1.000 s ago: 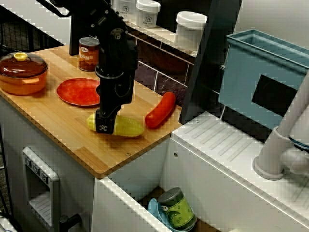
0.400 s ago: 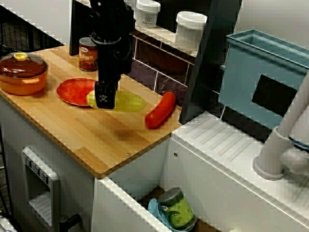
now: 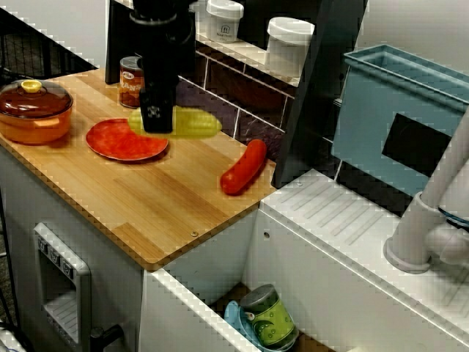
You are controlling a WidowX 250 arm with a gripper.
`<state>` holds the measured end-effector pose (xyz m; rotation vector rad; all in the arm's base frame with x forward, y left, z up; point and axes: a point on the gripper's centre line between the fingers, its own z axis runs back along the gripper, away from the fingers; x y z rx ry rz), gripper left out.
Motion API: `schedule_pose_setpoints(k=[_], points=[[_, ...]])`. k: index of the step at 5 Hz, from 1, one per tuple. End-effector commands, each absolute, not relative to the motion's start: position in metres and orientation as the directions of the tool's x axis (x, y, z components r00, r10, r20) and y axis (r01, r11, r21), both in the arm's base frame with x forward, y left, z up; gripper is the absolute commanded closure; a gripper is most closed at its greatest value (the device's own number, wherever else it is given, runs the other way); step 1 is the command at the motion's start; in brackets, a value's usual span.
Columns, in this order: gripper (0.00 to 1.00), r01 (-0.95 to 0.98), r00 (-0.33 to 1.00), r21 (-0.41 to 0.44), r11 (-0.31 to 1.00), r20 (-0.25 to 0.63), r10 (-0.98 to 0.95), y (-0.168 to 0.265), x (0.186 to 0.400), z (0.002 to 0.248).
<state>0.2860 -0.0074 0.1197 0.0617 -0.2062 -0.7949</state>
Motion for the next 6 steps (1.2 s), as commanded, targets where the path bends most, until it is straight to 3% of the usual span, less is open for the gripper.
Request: schedule_pose_setpoints(k=[1,4,6], points=[[1.00,0.686,0.672,0.171,0.707,0.225,-0.706,0.005,0.291,0.161],[1.00,0.690,0.665,0.143,0.710,0.263,-0.699,0.021,0.279,0.191],[1.00,0.684,0.672,0.123,0.719,0.276,-0.687,0.029,0.284,0.206]])
